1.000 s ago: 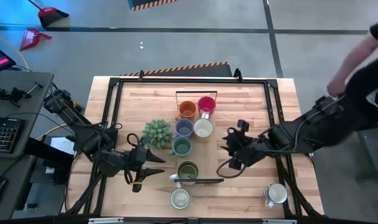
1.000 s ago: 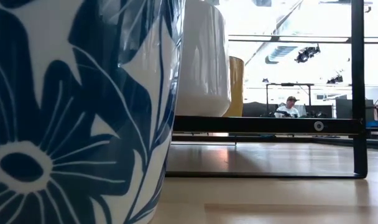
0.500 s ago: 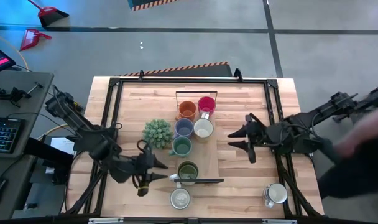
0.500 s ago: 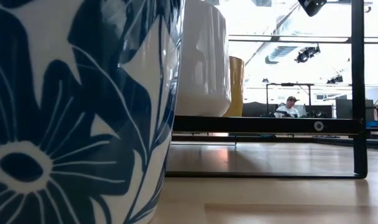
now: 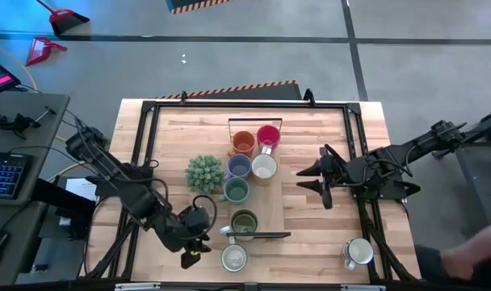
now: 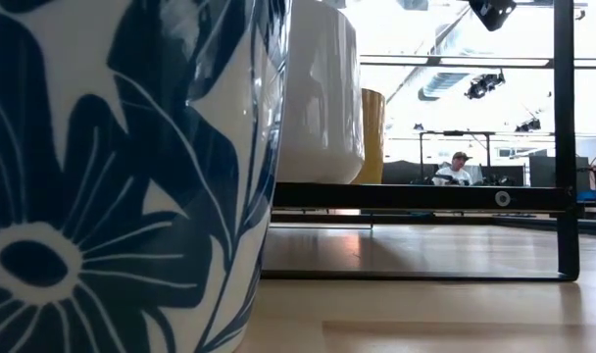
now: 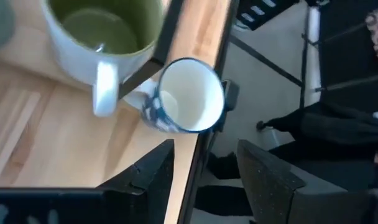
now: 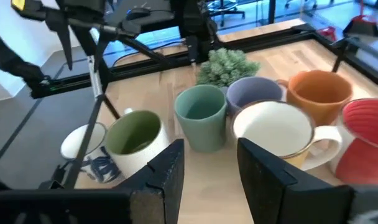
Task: Place coffee mugs
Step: Put the left blue mug on the shelf
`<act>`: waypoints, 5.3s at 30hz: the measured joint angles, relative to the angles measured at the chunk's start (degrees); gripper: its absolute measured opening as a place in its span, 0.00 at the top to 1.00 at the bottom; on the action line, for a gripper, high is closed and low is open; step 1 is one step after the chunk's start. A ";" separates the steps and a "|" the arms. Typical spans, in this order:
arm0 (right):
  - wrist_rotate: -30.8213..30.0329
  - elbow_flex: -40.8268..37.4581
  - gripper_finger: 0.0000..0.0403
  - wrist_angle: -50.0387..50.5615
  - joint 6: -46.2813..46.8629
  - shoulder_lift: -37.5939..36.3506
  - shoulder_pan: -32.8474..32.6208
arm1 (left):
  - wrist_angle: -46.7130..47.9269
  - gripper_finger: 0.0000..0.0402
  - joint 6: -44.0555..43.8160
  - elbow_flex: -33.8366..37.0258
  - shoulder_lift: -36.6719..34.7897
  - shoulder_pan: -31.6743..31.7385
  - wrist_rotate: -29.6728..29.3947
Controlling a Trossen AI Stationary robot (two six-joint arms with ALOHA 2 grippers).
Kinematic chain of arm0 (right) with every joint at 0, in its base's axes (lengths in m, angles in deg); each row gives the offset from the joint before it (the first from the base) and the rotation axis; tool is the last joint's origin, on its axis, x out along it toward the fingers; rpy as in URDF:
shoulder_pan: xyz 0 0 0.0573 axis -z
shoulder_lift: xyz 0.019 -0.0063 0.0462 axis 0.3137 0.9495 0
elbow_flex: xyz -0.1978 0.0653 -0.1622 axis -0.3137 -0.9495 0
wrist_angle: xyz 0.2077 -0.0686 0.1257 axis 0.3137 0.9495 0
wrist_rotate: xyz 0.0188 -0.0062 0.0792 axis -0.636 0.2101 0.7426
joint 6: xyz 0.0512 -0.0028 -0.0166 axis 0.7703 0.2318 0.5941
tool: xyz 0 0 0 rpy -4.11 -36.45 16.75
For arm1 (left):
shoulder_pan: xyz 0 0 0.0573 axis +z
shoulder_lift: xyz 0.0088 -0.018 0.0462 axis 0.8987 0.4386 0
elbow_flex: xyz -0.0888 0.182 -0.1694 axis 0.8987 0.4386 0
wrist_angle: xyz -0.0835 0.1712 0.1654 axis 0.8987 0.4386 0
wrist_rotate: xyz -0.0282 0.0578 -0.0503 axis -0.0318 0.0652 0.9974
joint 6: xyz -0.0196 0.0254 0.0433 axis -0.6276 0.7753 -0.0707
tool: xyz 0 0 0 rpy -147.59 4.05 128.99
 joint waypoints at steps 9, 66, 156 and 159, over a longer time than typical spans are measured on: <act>-0.99 0.02 0.68 0.08 0.00 0.05 1.71 | -1.55 0.59 -9.01 0.02 3.75 5.25 3.99; -0.36 0.09 0.68 4.02 3.89 0.10 1.67 | -8.60 0.59 -14.74 0.02 19.67 6.14 11.97; -6.13 0.09 0.68 3.02 -4.72 -12.74 1.65 | 28.91 0.98 21.08 -24.65 4.42 19.66 -7.74; -6.81 0.09 0.68 4.30 -4.76 -13.83 1.67 | 27.39 0.98 22.16 -24.65 4.43 22.39 -6.80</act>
